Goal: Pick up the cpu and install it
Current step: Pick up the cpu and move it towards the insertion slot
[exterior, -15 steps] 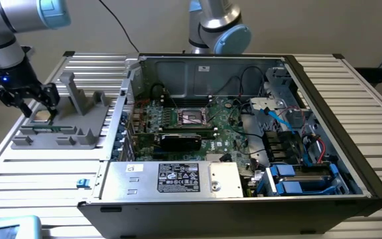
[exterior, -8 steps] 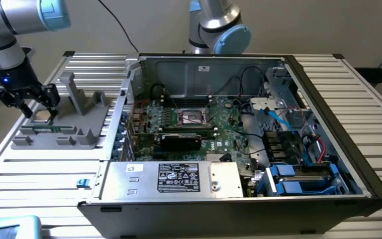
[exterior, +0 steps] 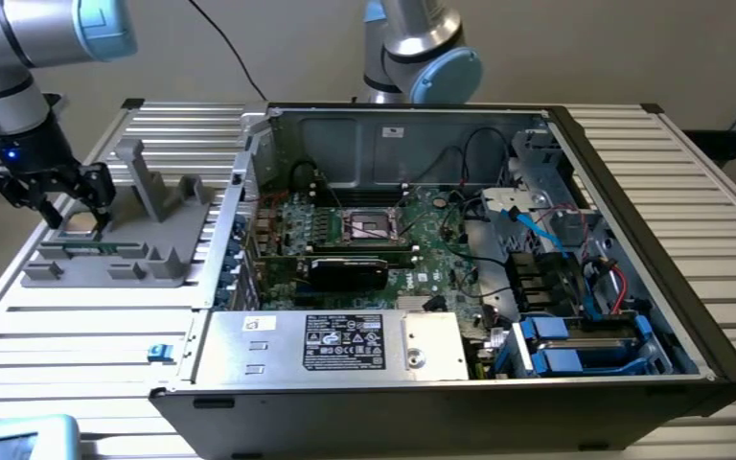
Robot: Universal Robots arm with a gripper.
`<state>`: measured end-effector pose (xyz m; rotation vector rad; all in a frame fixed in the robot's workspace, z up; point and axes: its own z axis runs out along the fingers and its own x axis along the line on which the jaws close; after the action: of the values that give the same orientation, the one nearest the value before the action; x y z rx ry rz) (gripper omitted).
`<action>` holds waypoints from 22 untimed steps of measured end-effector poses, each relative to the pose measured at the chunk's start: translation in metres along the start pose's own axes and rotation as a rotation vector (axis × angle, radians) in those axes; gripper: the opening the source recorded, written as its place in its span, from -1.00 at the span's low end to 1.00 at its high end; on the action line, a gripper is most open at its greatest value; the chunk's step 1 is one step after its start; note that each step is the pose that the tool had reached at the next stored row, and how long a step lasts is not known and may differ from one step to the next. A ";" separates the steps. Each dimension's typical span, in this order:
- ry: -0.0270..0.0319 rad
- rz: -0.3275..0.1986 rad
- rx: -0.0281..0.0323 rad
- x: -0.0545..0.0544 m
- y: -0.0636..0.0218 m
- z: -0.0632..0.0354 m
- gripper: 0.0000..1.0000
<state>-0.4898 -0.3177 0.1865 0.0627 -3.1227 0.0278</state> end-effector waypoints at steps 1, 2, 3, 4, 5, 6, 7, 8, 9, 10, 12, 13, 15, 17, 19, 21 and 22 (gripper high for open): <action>-0.0002 0.000 0.0010 0.000 0.0003 0.0006 0.47; 0.0000 0.000 0.0021 0.000 0.0006 0.0010 0.47; 0.0001 0.000 0.0030 0.000 0.0009 0.0014 0.47; 0.0002 0.000 0.0032 0.000 0.0011 0.0017 0.47; 0.0003 0.000 0.0033 0.000 0.0012 0.0020 0.47; 0.0003 0.000 0.0033 0.000 0.0012 0.0021 0.47; 0.0002 0.000 0.0033 0.000 0.0014 0.0023 0.47; 0.0002 0.000 0.0034 0.000 0.0014 0.0023 0.47; 0.0001 0.000 0.0036 0.000 0.0014 0.0024 0.47; 0.0001 0.000 0.0036 0.000 0.0014 0.0024 0.47; 0.0002 0.000 0.0036 -0.001 0.0015 0.0026 0.47; 0.0006 0.000 0.0037 -0.001 0.0015 0.0024 0.47; 0.0013 0.000 0.0037 -0.001 0.0014 0.0013 0.47; 0.0013 0.000 0.0037 -0.001 0.0014 0.0008 0.47; 0.0013 0.000 0.0036 -0.001 0.0014 0.0008 0.47; 0.0018 0.000 0.0036 -0.001 0.0014 0.0006 0.47; 0.0020 0.000 0.0036 -0.001 0.0014 0.0007 0.47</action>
<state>-0.4885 -0.3163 0.1858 0.0626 -3.1208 0.0335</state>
